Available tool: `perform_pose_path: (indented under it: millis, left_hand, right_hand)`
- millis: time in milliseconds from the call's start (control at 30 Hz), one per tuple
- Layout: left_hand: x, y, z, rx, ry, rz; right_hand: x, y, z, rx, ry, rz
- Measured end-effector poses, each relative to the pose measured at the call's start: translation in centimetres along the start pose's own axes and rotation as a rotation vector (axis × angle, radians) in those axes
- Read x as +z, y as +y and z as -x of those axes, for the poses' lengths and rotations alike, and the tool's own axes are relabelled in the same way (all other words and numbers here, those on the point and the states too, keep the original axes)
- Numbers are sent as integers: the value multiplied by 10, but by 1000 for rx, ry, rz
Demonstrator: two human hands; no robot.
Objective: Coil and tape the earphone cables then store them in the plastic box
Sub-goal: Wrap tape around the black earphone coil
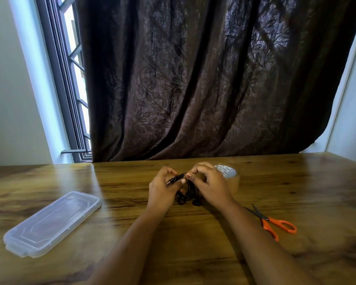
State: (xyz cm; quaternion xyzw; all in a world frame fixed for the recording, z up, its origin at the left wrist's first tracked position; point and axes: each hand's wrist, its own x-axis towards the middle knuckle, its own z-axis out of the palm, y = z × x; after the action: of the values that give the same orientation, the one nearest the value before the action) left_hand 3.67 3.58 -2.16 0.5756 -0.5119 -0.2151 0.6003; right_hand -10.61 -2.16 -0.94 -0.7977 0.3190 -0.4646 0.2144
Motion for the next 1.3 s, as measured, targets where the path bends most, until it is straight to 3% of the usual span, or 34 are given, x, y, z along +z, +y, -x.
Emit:
perform_pose_path:
  millis: [800, 1300]
  left_hand:
    - [4, 9, 3, 3, -16, 78]
    - [4, 18, 9, 45, -100, 113]
  right_hand:
    - [1, 3, 0, 208, -12, -307]
    - [4, 1, 1, 194, -35, -283]
